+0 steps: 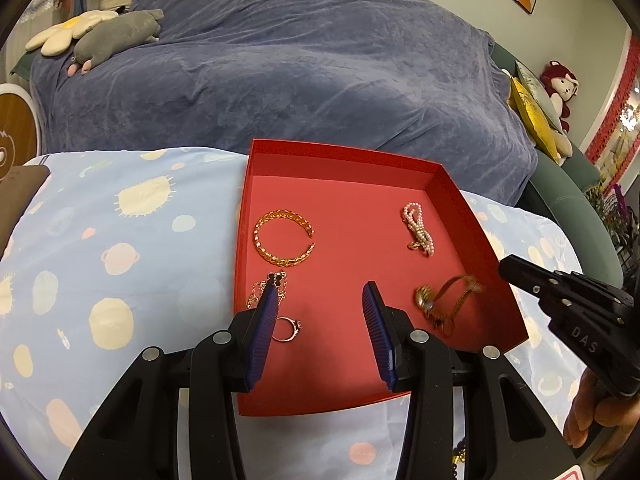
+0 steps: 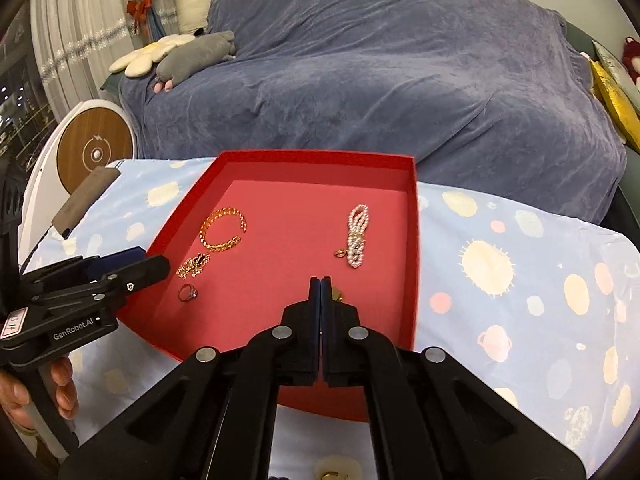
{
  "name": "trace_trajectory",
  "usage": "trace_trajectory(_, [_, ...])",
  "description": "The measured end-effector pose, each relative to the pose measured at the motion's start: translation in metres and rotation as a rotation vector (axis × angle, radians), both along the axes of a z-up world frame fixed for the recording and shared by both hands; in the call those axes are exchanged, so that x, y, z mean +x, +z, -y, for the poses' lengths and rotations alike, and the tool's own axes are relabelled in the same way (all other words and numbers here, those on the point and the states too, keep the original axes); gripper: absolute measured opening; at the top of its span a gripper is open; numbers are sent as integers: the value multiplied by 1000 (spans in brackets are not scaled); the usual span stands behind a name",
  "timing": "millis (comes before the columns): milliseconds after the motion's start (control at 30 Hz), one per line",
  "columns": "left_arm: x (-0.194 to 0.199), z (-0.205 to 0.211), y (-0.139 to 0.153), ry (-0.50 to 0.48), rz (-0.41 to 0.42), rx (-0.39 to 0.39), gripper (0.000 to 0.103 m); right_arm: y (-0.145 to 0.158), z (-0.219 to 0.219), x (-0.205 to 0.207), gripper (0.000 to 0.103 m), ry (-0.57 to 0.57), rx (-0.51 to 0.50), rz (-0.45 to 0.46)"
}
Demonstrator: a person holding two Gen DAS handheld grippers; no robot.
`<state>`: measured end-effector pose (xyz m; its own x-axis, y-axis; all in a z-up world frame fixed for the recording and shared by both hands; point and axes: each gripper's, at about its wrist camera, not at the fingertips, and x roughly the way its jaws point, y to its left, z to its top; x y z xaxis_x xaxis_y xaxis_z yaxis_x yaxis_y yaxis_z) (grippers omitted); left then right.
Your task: Organize jewelry
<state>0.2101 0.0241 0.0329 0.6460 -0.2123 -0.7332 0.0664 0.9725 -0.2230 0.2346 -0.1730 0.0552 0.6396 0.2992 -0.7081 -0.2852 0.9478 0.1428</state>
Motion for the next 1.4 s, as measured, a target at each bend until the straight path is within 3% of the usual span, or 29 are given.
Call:
trace_trajectory(233, [-10, 10, 11, -16, 25, 4, 42, 16, 11, -26, 0, -17, 47, 32])
trace_trajectory(767, [-34, 24, 13, -56, 24, 37, 42, 8, 39, -71, 0, -19, 178, -2])
trace_trajectory(933, [-58, 20, 6, -82, -8, 58, 42, -6, 36, -97, 0, 9, 132, -32])
trace_trajectory(1033, [-70, 15, 6, -78, -27, 5, 43, -19, 36, -110, 2, 8, 117, -66])
trace_trajectory(1067, [-74, 15, 6, -82, -24, -4, 48, -23, 36, -113, 3, 7, 107, -79])
trace_trajectory(1200, [-88, 24, 1, -106, -5, 68, 51, -40, 37, -125, 4, 12, 38, -110])
trace_trajectory(1233, [-90, 26, -2, -111, -13, 69, 51, -45, 38, -126, 6, 9, 38, -122])
trace_trajectory(1267, [-92, 27, -4, -115, -21, 66, 51, -49, 39, -126, 19, 9, 33, -133])
trace_trajectory(1333, [-95, 29, -10, -123, -32, 76, 51, -56, 39, -127, 34, 1, 7, -137])
trace_trajectory(1400, [-99, 33, -15, -132, -40, 95, 51, -62, 36, -127, 34, 13, -7, -150])
